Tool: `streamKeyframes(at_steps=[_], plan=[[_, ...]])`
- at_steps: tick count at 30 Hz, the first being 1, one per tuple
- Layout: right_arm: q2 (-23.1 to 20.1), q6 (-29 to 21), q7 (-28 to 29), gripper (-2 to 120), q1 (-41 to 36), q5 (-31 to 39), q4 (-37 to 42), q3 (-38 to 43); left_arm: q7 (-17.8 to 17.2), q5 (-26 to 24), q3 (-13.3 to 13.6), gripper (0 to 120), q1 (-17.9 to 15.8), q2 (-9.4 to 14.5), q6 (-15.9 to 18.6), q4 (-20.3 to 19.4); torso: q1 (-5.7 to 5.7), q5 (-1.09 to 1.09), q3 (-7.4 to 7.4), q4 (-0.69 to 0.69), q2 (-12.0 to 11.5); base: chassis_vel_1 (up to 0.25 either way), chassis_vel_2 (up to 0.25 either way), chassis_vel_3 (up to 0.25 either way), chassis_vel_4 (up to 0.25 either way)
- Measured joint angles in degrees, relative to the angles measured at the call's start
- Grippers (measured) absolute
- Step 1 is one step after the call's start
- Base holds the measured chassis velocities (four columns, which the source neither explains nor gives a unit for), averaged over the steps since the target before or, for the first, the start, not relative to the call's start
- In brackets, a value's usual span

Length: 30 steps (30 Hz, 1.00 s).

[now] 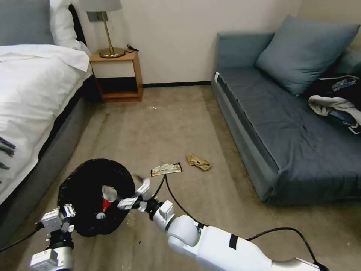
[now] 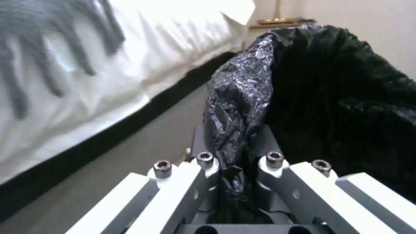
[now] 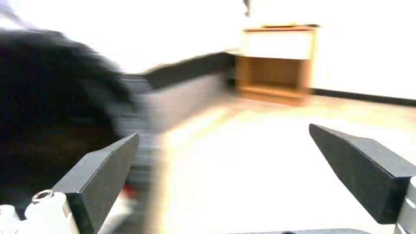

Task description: Pick up the trash bin, then pick up the garbage on the floor and place it into the trash bin.

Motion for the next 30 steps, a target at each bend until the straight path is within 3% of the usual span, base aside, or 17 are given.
streamKeyframes(at_steps=[5,15,30], plan=[[-4.0,-8.9,3.4,100,-1.7,0.9,2.5,4.8,-0.8,0.6,-0.5,6,0.4,0.1,0.1,-0.2,0.00,0.00,0.00,-0.01,0.0,0.000,0.000,0.000,0.000],[-9.5,-13.2,-2.2,100,-6.4,9.9,6.4,9.3,-1.1,1.1,-0.8,6,0.6,0.3,0.6,-1.4,0.00,0.01,0.00,-0.01,0.0,0.000,0.000,0.000,0.000],[-11.0,-12.4,-8.5,100,-8.7,13.4,5.2,12.9,-1.3,2.1,-0.5,6,0.9,-0.2,0.7,-1.6,0.00,0.00,-0.01,0.00,0.0,0.000,0.000,0.000,0.000]])
